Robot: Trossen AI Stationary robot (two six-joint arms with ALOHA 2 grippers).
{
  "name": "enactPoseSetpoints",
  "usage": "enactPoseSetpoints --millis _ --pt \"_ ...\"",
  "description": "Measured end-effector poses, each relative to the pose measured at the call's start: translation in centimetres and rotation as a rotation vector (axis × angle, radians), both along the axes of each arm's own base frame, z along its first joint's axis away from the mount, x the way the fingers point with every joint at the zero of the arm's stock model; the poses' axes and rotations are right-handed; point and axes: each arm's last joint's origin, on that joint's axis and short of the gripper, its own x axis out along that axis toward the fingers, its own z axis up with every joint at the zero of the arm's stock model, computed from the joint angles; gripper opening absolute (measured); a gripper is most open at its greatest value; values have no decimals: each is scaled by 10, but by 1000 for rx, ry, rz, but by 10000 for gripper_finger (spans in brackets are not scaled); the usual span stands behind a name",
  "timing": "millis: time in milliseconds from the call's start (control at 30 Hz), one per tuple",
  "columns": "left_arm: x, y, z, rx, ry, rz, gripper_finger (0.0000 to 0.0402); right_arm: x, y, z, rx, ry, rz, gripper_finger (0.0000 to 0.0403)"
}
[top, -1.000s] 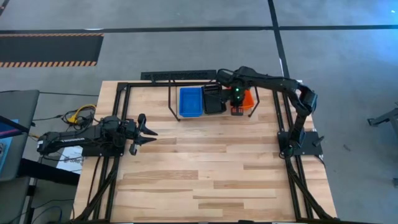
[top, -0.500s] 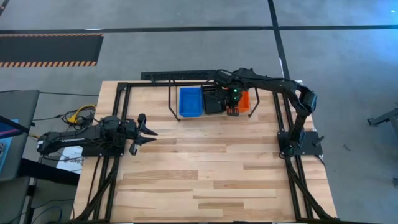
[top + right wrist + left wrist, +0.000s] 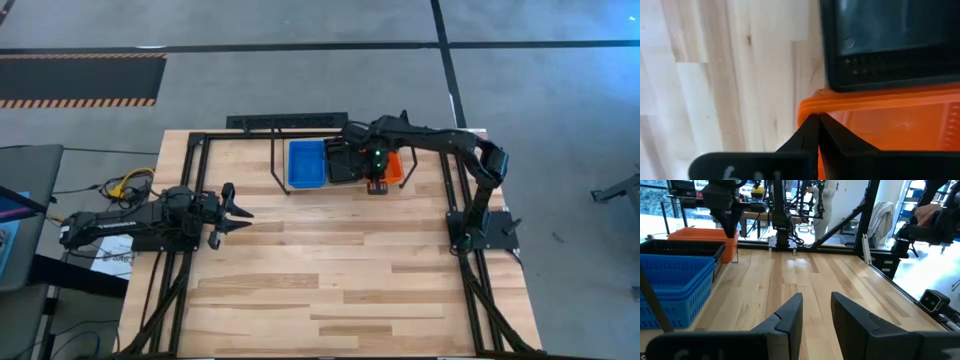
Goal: Stack baskets on shelf by color
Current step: Adjust the bins on the shelf
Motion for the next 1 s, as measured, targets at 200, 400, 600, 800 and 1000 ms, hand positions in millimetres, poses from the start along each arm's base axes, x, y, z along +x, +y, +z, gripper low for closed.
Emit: enactPoseSetpoints --millis 200,400,600,800,1000 --pt "0 0 0 0 0 1 89 0 -8 0 -19 -34 10 29" --pt "0 0 0 -9 1 0 89 -9 -29 0 -33 -47 -24 27" --pt "0 0 0 -9 1 -1 89 -20 -51 1 -52 -66 -66 28" --pt "0 0 0 -9 1 0 89 -20 -66 2 -108 -137 -40 28" --pt "0 0 0 -20 3 0 89 -19 -77 4 -166 -202 -21 28"
